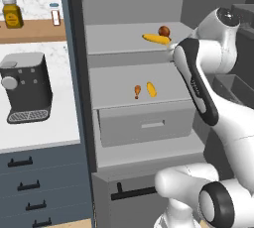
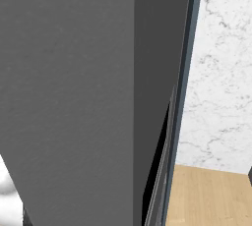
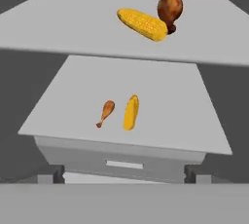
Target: Place one corn and one chicken drumstick in each tupperware on the nearby counter, to pack two identical lunches.
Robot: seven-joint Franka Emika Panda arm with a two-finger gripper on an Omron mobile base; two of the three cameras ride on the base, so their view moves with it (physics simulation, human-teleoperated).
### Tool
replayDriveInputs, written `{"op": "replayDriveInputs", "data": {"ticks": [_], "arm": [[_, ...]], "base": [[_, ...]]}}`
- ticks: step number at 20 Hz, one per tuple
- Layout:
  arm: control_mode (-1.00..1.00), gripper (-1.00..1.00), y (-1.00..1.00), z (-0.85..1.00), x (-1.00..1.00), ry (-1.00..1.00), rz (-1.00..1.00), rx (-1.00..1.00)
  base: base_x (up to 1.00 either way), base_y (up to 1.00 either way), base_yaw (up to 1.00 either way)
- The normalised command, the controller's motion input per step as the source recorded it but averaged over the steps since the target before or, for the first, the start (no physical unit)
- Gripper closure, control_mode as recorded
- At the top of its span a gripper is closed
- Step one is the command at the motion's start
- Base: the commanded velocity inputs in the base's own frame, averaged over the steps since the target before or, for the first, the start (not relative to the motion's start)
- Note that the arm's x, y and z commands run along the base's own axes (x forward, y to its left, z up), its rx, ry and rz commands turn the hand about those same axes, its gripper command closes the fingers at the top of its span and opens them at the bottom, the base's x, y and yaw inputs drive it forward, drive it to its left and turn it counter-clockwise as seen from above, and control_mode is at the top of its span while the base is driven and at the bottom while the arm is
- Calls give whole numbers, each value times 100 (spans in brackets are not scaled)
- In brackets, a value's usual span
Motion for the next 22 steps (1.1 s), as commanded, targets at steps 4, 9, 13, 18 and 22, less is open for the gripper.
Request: {"op": "replayDriveInputs", "data": {"ticks": [4,9,13,18,22], "arm": [[-100,-100,-38,55,56,-33,0,0],[-100,-100,-16,47,57,-19,-2,0],[-100,-100,0,22,60,2,-10,0],[-100,-100,0,12,16,2,-6,6],[-100,-100,-7,0,37,7,0,1]], "base": [[0,0,0],[0,0,0],[0,0,0],[0,0,0],[0,0,0]]}}
